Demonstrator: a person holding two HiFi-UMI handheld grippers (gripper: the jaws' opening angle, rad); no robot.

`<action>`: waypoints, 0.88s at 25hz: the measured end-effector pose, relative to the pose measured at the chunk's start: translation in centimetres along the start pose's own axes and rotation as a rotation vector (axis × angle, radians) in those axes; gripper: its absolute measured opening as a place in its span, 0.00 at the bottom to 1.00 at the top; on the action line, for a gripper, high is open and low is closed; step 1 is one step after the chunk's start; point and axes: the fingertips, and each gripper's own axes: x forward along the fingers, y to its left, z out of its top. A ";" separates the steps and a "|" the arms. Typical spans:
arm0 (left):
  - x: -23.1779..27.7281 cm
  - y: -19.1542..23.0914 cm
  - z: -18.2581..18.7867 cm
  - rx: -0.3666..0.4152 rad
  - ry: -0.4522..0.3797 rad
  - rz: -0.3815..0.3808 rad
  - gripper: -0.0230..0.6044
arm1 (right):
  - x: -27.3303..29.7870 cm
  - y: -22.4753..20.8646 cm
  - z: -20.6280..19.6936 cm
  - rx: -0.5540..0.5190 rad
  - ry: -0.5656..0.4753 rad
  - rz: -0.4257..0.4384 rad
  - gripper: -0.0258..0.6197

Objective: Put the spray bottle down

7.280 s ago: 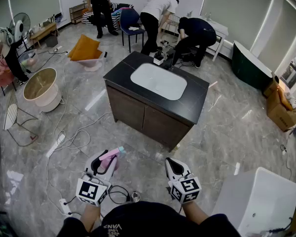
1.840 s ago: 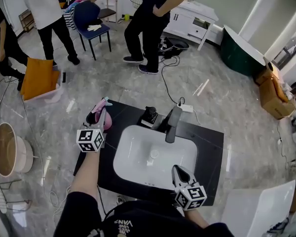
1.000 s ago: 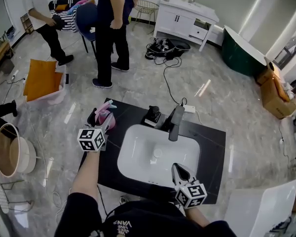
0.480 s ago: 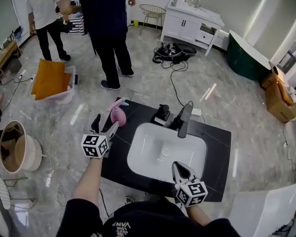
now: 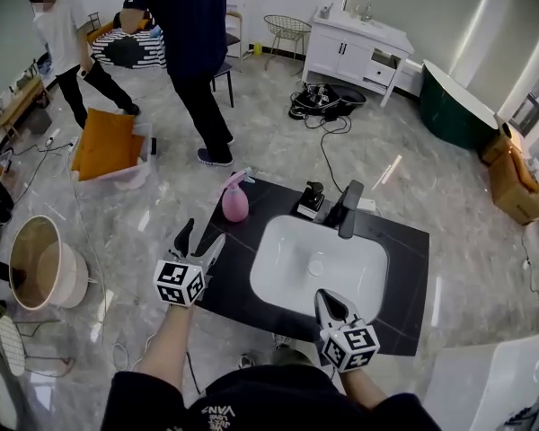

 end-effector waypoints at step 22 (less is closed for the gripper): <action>-16.2 -5.2 1.6 0.081 -0.060 -0.030 0.17 | -2.6 8.4 -1.8 -0.005 -0.059 0.044 0.04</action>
